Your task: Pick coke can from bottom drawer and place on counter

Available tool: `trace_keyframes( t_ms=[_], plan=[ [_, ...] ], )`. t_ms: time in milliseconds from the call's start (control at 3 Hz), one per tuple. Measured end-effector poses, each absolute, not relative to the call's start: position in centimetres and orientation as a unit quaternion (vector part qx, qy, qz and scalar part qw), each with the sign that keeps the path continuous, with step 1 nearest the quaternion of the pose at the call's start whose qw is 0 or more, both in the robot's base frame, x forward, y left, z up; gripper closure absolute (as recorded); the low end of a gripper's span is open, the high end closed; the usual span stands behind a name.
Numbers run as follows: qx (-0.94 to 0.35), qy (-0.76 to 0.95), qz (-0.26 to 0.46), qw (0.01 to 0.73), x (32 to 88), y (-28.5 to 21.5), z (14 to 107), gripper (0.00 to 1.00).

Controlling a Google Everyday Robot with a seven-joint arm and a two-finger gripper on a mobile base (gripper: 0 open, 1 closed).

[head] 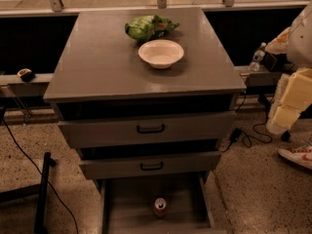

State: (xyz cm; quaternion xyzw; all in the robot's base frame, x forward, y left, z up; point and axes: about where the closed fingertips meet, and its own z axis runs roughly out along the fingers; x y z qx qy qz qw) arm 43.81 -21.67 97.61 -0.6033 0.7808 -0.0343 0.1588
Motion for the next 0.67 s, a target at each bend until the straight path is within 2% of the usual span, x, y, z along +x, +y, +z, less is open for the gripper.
trace_keyframes(
  t_ms=[333,667],
  plan=[
    [-0.603,0.780,-0.031,0.164,43.8,-21.6,97.5,0.00],
    [-0.603,0.777,0.018,0.178,43.7,-21.0,93.0,0.00]
  ],
)
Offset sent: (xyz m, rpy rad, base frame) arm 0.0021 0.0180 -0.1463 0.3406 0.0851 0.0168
